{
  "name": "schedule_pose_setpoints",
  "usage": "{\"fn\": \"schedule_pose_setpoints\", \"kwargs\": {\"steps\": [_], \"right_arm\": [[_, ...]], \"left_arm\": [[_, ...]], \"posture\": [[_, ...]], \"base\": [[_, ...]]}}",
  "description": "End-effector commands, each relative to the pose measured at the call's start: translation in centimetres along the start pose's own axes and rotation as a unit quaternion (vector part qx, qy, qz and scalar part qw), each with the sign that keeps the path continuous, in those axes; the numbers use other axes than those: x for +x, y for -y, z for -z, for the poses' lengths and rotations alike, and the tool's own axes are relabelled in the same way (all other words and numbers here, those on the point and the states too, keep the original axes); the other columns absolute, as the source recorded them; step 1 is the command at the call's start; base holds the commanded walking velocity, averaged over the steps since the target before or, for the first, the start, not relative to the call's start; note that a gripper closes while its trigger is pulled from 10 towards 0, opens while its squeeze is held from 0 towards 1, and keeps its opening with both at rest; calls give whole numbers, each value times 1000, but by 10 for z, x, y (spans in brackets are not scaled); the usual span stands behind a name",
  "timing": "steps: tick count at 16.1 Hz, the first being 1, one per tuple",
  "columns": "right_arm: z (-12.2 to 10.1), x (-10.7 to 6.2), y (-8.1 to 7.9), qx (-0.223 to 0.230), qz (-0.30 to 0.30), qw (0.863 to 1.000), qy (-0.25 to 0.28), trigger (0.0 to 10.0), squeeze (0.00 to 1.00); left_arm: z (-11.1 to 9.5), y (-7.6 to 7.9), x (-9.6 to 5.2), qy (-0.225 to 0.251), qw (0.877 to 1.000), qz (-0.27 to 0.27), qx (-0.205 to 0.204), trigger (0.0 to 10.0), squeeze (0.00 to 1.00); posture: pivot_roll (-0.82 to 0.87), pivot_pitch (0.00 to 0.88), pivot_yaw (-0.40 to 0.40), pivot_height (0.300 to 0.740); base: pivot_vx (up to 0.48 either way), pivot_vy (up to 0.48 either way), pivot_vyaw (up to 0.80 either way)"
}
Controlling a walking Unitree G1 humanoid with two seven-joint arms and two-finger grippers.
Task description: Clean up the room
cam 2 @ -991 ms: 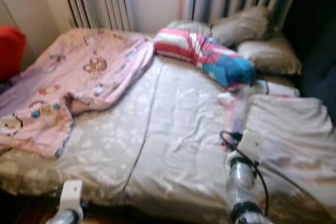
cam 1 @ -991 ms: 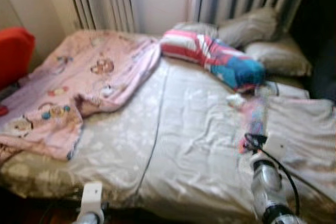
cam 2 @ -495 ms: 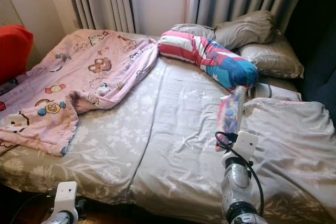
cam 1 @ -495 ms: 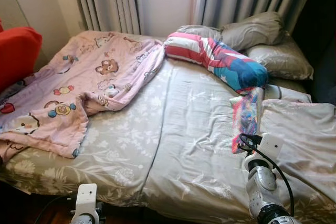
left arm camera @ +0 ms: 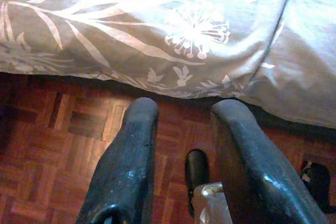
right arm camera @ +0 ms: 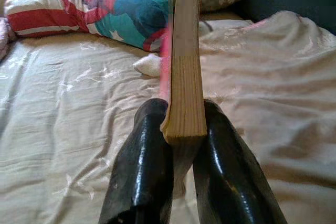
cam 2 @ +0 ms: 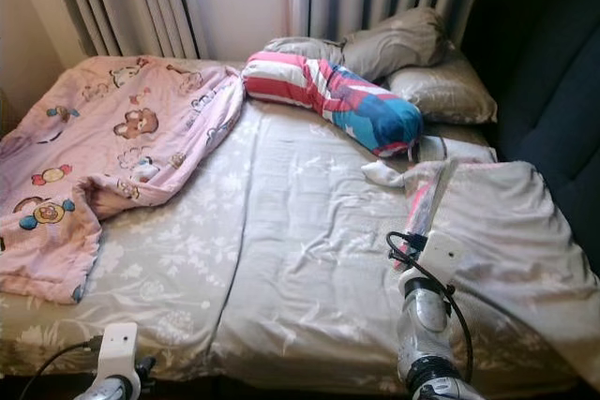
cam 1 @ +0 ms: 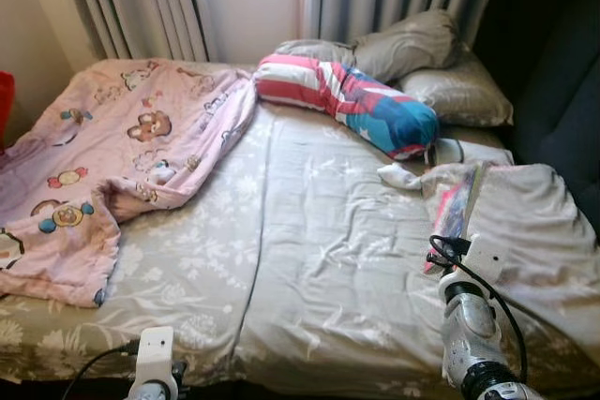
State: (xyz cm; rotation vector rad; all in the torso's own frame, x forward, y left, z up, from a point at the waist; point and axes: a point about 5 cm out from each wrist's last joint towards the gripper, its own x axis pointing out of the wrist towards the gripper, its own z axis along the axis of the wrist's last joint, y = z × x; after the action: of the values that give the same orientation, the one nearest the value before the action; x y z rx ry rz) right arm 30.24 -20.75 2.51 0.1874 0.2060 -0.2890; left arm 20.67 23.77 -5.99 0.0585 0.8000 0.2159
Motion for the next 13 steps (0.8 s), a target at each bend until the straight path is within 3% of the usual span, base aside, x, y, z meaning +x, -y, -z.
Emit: {"fn": "schedule_pose_setpoints", "kwargs": {"steps": [1,7,9,13], "right_arm": [[-16,6,-8,-14,-19,999,35,10000,0],[-15,7,-8,-23,-21,999,26,10000,0],[-12,6,-7,-27,-20,999,18,10000,0],[-11,5,-10,-30,-22,999,17,10000,0]], "left_arm": [[3,-1,-1,-2,1000,-3,-11,10000,0],[9,1,-3,-7,1000,4,-10,10000,0],[11,6,-3,-9,1000,19,-1,10000,0],[13,2,-4,-11,1000,12,-6,10000,0]], "posture": [[117,18,-37,736],[117,39,-41,736],[122,45,-41,736],[129,36,-40,736]], "base": [[274,0,0],[281,0,0],[0,0,-800],[0,0,0]]}}
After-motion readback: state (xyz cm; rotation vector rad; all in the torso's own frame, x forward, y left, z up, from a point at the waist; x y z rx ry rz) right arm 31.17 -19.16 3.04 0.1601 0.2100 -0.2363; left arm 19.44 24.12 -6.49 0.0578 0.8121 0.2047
